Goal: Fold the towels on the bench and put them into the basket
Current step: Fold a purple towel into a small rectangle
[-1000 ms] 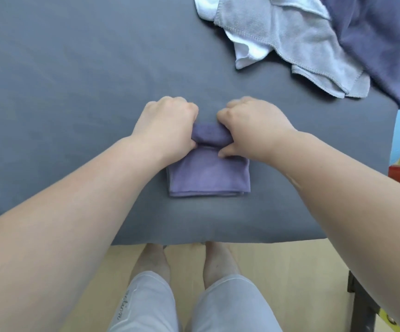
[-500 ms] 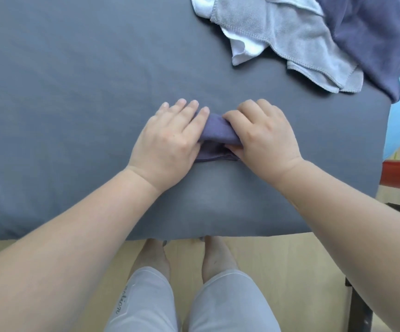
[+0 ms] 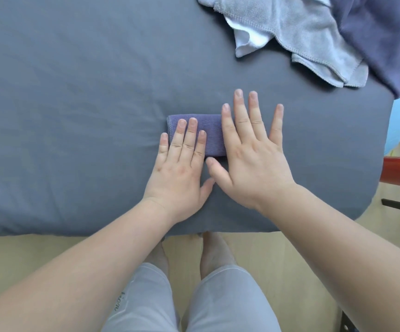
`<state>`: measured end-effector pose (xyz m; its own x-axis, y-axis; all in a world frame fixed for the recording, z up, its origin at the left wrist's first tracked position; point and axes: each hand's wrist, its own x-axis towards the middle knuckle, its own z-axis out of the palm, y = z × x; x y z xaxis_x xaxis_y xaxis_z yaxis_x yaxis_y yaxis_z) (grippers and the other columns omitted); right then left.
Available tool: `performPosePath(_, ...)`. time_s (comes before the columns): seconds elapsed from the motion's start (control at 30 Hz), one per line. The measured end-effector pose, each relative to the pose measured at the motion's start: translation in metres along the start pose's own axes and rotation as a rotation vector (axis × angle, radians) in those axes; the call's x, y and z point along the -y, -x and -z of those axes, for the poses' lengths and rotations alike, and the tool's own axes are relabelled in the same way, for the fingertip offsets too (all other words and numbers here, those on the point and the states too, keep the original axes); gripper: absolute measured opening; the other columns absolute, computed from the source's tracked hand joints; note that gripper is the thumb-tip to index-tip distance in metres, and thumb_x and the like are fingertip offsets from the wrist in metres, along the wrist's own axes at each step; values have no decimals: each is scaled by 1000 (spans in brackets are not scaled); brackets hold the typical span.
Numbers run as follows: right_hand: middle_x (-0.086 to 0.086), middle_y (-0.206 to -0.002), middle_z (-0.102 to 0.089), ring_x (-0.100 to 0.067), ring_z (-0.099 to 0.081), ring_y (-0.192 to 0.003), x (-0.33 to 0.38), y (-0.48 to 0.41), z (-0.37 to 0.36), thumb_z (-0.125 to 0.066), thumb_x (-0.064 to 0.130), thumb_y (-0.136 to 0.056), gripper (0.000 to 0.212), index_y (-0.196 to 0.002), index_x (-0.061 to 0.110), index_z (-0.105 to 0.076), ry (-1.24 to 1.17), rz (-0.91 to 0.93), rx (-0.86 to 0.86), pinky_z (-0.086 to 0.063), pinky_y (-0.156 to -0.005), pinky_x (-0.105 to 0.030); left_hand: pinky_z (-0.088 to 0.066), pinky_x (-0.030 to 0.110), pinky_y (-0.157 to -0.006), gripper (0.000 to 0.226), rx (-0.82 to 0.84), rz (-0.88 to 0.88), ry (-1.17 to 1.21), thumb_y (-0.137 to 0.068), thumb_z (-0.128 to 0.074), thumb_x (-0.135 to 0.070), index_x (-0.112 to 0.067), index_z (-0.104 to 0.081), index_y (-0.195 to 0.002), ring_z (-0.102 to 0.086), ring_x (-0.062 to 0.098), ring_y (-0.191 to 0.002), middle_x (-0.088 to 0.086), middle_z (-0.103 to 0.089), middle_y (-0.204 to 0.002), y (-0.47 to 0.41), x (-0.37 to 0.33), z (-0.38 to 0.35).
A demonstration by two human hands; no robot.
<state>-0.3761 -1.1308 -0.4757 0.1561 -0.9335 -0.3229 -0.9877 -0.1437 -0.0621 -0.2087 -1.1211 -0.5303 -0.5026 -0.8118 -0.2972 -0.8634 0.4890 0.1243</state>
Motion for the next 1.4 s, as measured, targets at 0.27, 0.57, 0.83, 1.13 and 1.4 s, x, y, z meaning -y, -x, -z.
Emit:
performPosePath(0.27,-13,-169,1,-29,5,-156,6,-28,-34,-10,73,-95,94,-160,5,-9,-70,10,22,0,-120,-65,-11,61,-120,61,-198,-17,300,-97,-34,-28,-3,-33,-153,-14,28,-153,14,-20,-164,-2,16,12)
performPosePath(0.57,-13,-168,-3,-30,3,-156,-10,-23,-50,-24,50,-102,74,-160,6,-11,-221,68,-108,-1,-122,-61,1,59,-121,62,-137,65,233,-103,-21,-40,-13,-15,-159,0,21,-154,1,-6,-168,-62,21,24)
performPosePath(0.83,-8,-169,1,-31,7,-155,5,-29,-69,-25,46,-103,69,-161,14,-4,-183,-139,-104,7,-120,-64,10,60,-118,69,-80,89,95,-100,-25,-43,-14,-2,-159,7,24,-154,4,4,-168,-70,24,-3)
performPosePath(1.13,-7,-169,7,-30,11,-155,-4,-35,-68,-23,45,-103,69,-157,16,9,-192,-61,-6,9,-121,-60,10,59,-119,70,46,122,54,-100,-15,-47,-17,9,-158,15,24,-153,4,15,-166,-76,23,0)
performPosePath(1.4,-8,-135,-55,-31,-47,-130,-25,-10,-26,-58,50,-91,77,-152,8,-38,-188,-41,-17,-30,-117,-47,-22,50,-117,81,157,64,49,-90,-46,-67,-17,-31,-153,-25,24,-146,4,-30,-159,-48,27,55)
